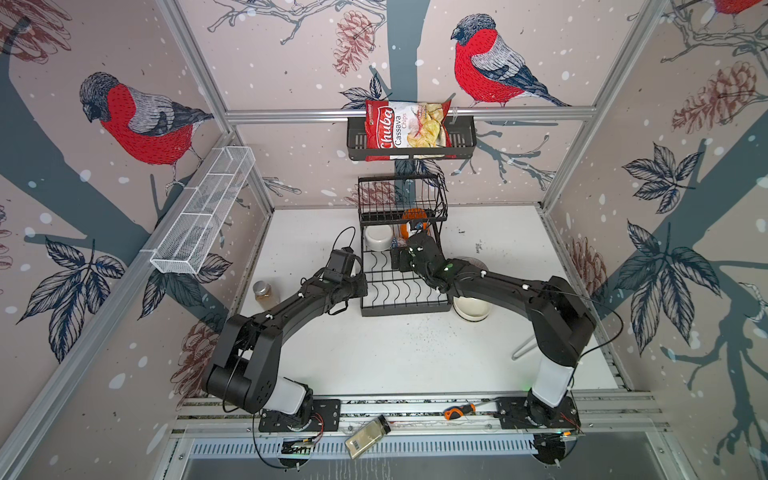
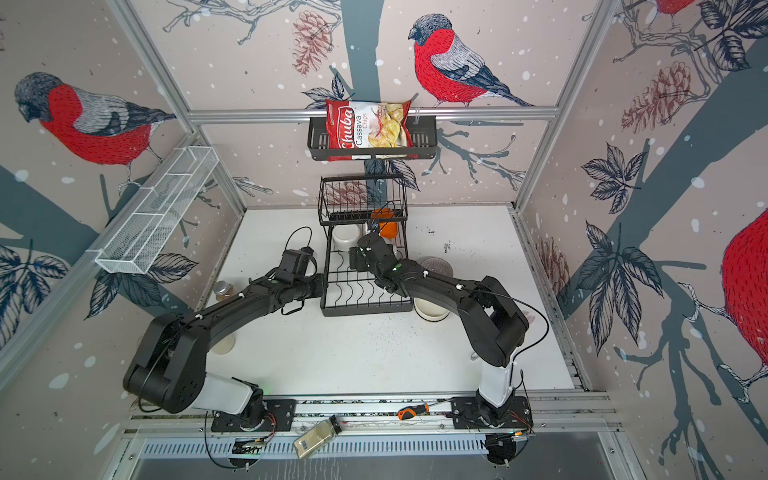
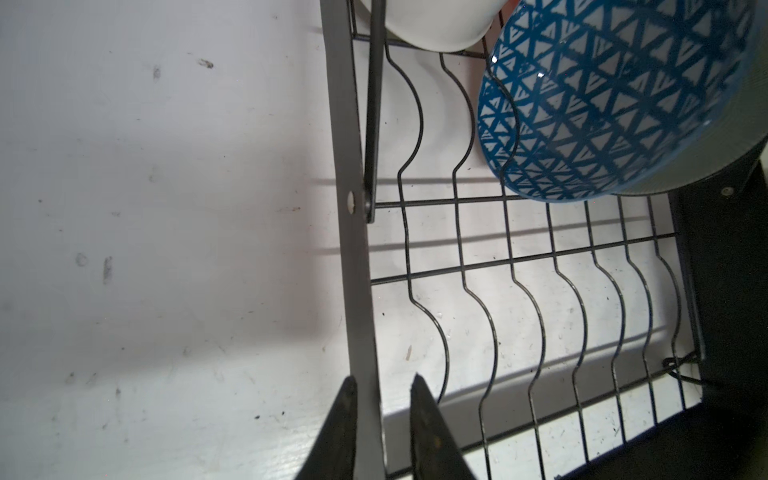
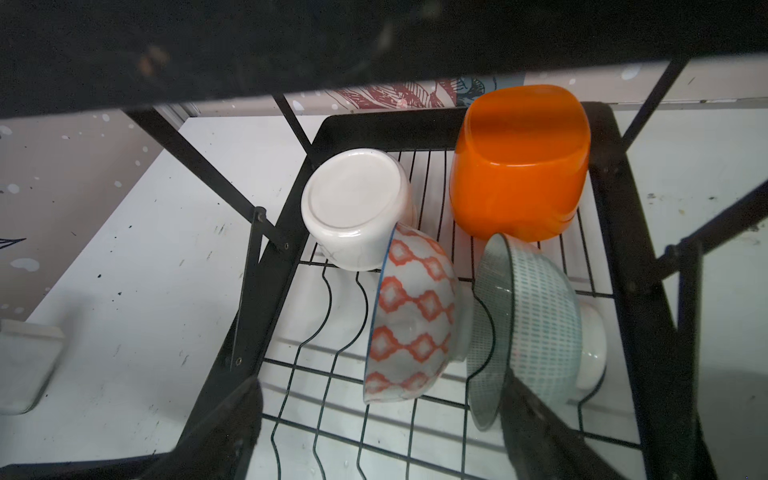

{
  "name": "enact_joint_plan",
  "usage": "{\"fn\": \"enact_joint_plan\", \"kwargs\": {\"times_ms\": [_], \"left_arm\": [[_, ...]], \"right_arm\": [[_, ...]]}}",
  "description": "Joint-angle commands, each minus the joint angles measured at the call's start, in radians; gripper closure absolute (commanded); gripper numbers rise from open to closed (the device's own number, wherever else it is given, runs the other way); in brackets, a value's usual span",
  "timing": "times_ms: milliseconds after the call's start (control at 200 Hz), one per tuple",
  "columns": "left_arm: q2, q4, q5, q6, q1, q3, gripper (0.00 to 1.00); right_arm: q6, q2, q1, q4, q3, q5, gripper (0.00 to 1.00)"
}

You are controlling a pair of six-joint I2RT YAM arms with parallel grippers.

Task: Load the bowls into the dish rack
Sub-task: 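Open the right gripper and draw it back from the rack, then move the right gripper to the purple-striped bowl on the table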

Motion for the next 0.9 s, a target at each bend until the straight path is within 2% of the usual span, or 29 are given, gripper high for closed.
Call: {"fn": "enact_joint_plan", "kwargs": {"times_ms": [0, 175, 295, 410, 605, 895], "left_arm": [[-0.012, -0.007, -0.010, 0.011, 0.001, 0.012, 0.69], [-0.035, -0.026, -0.028, 0.014, 0.001, 0.022, 0.51], [-0.055, -0.047, -0.049, 0.016, 0.001, 0.027, 0.33], [-0.086, -0.062, -0.061, 0.013, 0.001, 0.031, 0.25], [-0.158, -0.068, -0.043, 0.010, -0.004, 0.031, 0.20], [-0.225, -0.059, 0.019, -0.004, -0.053, 0.054, 0.20]], "right_arm": [[-0.005, -0.033, 0.003, -0.011, -0.024, 0.028, 0.11], [-0.004, -0.079, 0.002, -0.036, -0.064, 0.054, 0.11], [0.002, -0.107, -0.004, -0.073, -0.083, 0.075, 0.11], [0.013, -0.141, -0.015, -0.101, -0.109, 0.082, 0.10], [0.031, -0.201, -0.052, -0.136, -0.152, 0.069, 0.09], [0.054, -0.279, -0.111, -0.157, -0.208, 0.043, 0.08]]}}
